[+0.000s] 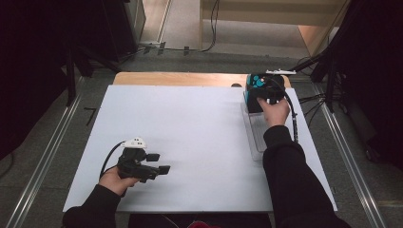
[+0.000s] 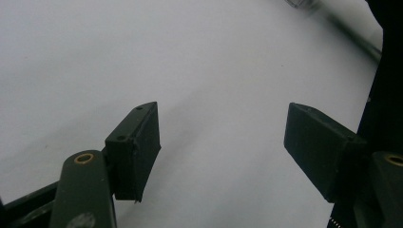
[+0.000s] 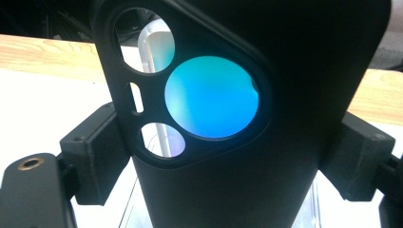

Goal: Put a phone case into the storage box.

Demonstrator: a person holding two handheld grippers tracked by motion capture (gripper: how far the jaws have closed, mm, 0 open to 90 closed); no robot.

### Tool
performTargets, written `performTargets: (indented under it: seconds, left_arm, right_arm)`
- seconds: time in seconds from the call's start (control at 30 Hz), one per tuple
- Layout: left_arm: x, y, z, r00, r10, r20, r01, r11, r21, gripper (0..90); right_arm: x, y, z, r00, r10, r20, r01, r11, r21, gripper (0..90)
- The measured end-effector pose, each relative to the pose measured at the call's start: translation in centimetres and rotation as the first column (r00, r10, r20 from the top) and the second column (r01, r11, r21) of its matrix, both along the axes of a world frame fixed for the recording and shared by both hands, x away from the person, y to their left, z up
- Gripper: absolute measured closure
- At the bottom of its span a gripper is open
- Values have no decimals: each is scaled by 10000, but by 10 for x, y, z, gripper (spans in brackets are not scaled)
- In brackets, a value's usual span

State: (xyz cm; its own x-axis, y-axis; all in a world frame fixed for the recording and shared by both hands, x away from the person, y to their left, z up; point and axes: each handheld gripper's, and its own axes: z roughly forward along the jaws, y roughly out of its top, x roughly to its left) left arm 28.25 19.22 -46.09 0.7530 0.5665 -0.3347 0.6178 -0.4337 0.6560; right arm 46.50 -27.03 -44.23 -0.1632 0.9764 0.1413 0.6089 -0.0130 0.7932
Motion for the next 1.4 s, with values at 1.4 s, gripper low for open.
performTargets:
  seconds: [1.4]
  left_arm:
    - [3,4,0,9999,158,-23,-158,9999,-28,284]
  right_arm:
    - [-48,5,39,9776,1872,-963,-1814,9812,658,0]
